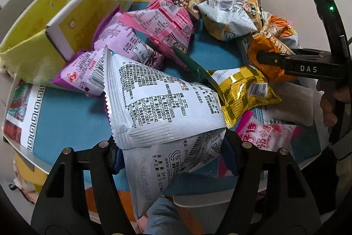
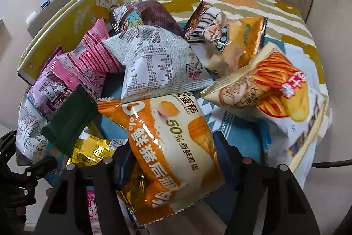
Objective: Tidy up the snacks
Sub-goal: 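Lift the white packet with the left gripper while the right lifts the orange packet toward the box, then release the white packet into the box with the left gripper while the right drops the orange packet beside it, then grasp the brown packet with the left gripper while the right grasps the red-and-yellow chip bag, then carry the brown packet with the left gripper while the right carries the chip bag over the box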
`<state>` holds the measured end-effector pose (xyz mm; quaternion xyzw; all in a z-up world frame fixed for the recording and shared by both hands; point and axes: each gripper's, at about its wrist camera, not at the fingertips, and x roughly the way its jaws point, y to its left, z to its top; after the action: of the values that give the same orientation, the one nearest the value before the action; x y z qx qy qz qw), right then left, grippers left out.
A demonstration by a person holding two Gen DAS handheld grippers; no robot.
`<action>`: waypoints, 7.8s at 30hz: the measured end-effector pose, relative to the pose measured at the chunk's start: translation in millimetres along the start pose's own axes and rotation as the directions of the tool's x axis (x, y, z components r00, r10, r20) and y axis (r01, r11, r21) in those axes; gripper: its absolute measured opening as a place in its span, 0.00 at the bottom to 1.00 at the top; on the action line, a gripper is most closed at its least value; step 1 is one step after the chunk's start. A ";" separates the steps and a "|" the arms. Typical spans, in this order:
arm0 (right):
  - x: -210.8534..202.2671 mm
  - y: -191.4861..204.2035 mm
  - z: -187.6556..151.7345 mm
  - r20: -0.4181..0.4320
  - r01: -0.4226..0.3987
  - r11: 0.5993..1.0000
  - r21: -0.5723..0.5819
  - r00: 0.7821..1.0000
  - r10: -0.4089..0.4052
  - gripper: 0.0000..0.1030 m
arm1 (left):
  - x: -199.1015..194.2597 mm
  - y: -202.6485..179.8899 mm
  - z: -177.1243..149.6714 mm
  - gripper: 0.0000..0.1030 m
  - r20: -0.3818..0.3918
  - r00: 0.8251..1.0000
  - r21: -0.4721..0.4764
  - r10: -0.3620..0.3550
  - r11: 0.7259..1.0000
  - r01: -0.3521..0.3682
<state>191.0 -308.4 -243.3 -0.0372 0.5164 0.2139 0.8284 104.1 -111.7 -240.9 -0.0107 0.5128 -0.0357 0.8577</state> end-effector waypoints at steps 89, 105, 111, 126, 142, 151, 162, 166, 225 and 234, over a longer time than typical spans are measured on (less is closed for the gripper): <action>89.8 253.8 275.2 0.103 0.037 0.996 0.076 0.994 -0.044 1.00 | 19.1 308.6 226.1 0.92 0.054 0.998 0.031 0.026 0.999 -0.028; 40.3 262.2 255.7 0.128 0.106 0.988 0.114 0.985 -0.120 1.00 | -22.2 307.0 219.0 0.92 0.114 0.993 0.054 0.033 0.998 -0.039; -6.6 267.1 239.4 0.179 0.123 0.980 0.158 0.972 -0.150 1.00 | -64.5 305.4 216.1 0.92 0.184 0.983 0.065 0.013 0.998 -0.025; -121.9 251.6 163.2 0.309 0.205 0.922 0.329 0.899 -0.310 1.00 | -131.0 265.0 195.3 0.92 0.283 0.957 0.123 -0.068 0.992 0.034; -175.1 149.4 80.7 0.291 0.277 0.850 0.447 0.854 -0.432 1.00 | -119.3 128.7 185.9 0.92 0.274 0.956 0.175 -0.101 0.983 0.054; -165.0 67.2 77.1 0.254 0.261 0.860 0.438 0.882 -0.397 1.00 | -60.9 32.6 208.4 0.92 0.209 0.971 0.247 -0.112 0.967 0.058; -68.4 -28.8 100.6 0.175 0.143 0.929 0.342 0.961 -0.212 1.00 | 66.7 -39.8 241.8 0.92 0.032 0.999 0.310 -0.029 0.950 0.018; -32.4 -45.1 107.8 0.120 0.097 0.950 0.296 0.983 -0.137 1.00 | 104.2 -54.3 246.0 0.92 -0.033 0.999 0.373 0.034 0.928 -0.019; -38.0 -34.9 126.3 0.123 -0.118 0.967 0.227 0.988 0.092 0.75 | 53.7 -49.4 258.1 0.58 0.013 0.999 0.399 -0.049 0.916 0.040; -93.9 22.4 132.6 0.174 -0.076 0.973 0.219 0.984 0.037 0.75 | -35.8 7.0 255.6 0.58 0.110 0.989 0.375 -0.104 0.925 0.055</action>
<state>258.3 -280.3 -96.4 0.0895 0.4661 0.1802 0.8615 312.6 -106.8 -88.7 0.1284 0.4402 -0.1659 0.8731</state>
